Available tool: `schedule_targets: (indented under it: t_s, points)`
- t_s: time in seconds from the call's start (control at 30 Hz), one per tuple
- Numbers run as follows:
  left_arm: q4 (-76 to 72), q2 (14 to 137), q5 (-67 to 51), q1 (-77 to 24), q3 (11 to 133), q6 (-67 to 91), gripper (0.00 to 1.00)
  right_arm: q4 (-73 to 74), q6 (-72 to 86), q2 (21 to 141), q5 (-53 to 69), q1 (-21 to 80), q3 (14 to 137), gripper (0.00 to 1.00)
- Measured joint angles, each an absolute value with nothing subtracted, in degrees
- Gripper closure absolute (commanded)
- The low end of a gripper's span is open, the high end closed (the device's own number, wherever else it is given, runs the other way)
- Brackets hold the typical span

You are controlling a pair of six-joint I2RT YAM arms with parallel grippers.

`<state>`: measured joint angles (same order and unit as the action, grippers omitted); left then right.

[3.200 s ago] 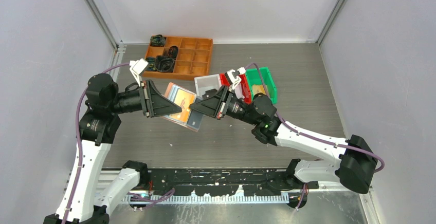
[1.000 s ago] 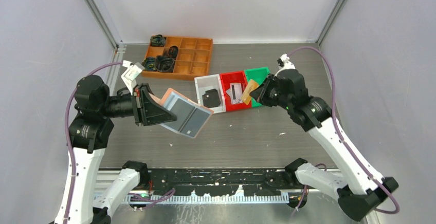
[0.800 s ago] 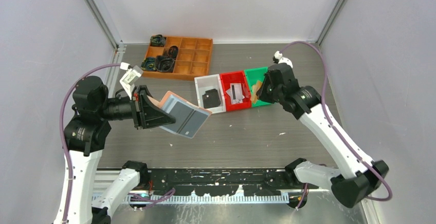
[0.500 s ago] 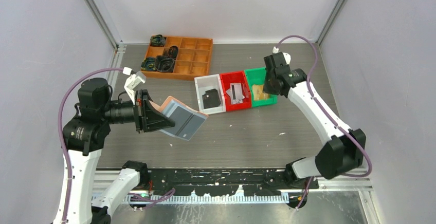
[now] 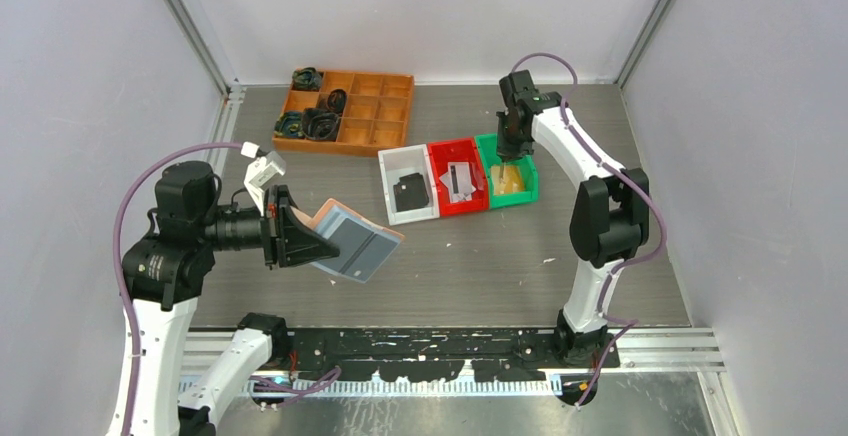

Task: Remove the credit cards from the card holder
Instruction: Place the credit card in the storage box, then remove the credit card from the card holder.

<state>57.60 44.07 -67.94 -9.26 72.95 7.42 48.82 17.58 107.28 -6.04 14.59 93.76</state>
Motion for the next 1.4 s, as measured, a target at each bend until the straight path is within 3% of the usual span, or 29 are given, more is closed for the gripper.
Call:
schedule_targets:
  t_s: [0.33, 0.43, 0.6, 0.87, 1.1, 1.4]
  points:
    - [58.8, 43.9, -68.0, -9.3, 72.6, 4.5, 0.92, 46.7, 19.9, 106.6, -5.1, 13.3, 90.4, 0.53]
    - [59.3, 43.9, -67.9, -9.3, 72.6, 3.8, 0.92, 46.7, 21.0, 104.4, -5.3, 13.3, 89.5, 0.29]
    - [60.1, 43.9, -67.9, -9.3, 72.6, 2.7, 0.92, 44.4, 22.5, 92.1, -3.4, 14.7, 86.9, 0.13]
    - [60.1, 44.4, -67.9, -9.3, 72.5, 2.5, 0.91, 29.4, 27.2, 69.8, 18.7, 30.4, 78.9, 0.07]
    - [60.5, 46.1, -67.3, -9.3, 72.3, 2.5, 0.9, 14.5, 33.7, 70.3, 30.8, 45.6, 68.9, 0.07]
    - [68.3, 48.2, -66.2, -9.3, 72.3, -5.2, 0.9, 0.3, 40.9, 71.6, 35.1, 51.2, 60.8, 0.09]
